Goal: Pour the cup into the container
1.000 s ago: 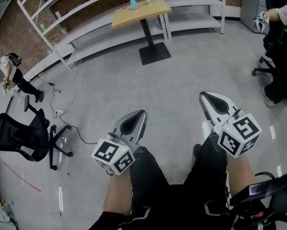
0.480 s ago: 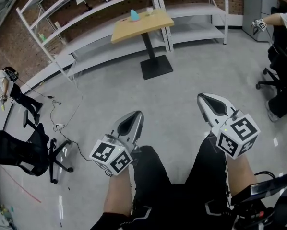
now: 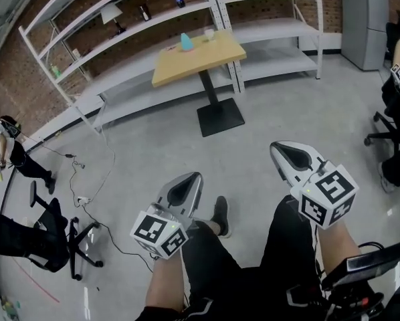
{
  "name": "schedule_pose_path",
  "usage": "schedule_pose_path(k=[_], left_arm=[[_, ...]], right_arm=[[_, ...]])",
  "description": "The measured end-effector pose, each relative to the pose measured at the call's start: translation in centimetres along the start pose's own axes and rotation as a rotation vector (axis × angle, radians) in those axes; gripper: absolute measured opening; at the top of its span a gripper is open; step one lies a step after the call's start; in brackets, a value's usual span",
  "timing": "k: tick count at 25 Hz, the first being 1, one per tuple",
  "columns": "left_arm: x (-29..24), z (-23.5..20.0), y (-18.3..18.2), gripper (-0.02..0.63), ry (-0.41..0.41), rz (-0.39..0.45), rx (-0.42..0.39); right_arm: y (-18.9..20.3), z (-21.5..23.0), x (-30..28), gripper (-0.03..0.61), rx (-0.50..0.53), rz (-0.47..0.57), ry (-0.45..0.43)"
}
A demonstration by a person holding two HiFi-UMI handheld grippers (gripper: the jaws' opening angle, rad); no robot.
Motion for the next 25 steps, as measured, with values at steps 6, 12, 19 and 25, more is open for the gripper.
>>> schedule_pose_path(k=[6, 12, 19, 25], left_arm=[[-6.3, -7.4, 2.0, 0.002, 0.015, -0.022, 0.026], [-11.7, -13.1, 2.3, 0.002, 0.010, -0.038, 0.040], [-18.8, -20.9, 0.6, 0.002, 0.058, 0.043, 0.129], [-24.2, -28.2, -0.5, 0.002, 0.091, 0.051, 0.080]], right_arm=[[1.0, 3.5, -8.1, 0.002, -0.058, 0.007, -0.003], [2.4, 7.6, -14.8, 0.002, -0.085, -0.031, -0.005], [0.4, 12.7, -22.7, 0.002, -0.050, 0.009, 0.020], [-1.1, 16.0, -31.1, 0.002, 0.020, 0.025, 0.048]])
Point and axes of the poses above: the fingertips, and each gripper's own axes: x backward along the fingers, z to its right, y out of its underside, the point moved 9 cm from there along x, backward along the fingers, and after that the axes turned 1 degree about y, right-handed, at the moved point
